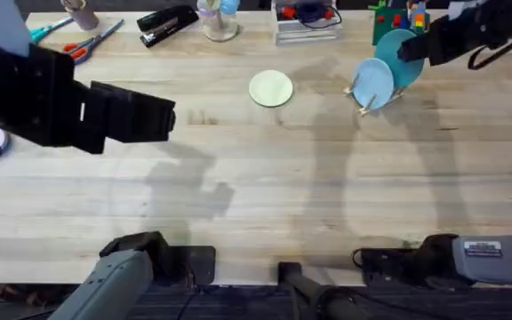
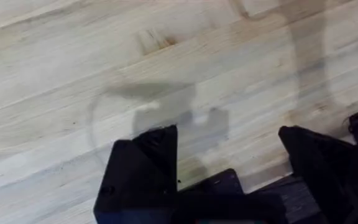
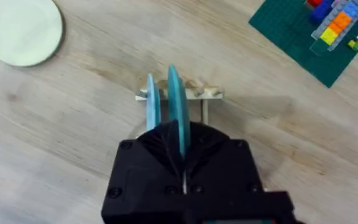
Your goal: Pick up the plates from the table one by one and place each into a slot on the dish rack.
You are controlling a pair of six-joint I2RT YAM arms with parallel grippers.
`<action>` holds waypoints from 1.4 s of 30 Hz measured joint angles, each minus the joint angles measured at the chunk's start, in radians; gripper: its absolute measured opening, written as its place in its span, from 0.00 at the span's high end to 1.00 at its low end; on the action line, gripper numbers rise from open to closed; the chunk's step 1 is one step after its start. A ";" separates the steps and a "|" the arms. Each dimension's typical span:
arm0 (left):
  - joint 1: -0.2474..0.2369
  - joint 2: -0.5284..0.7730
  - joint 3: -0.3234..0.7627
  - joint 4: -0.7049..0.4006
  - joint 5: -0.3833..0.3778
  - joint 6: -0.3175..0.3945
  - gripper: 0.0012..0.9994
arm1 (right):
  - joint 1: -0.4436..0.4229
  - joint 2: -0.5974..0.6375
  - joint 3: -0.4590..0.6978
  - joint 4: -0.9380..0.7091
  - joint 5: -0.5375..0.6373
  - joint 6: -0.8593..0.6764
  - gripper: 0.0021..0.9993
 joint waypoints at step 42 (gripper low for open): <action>0.000 0.000 0.000 0.000 -0.010 0.000 0.01 | 0.000 0.069 0.000 0.004 -0.001 0.000 0.97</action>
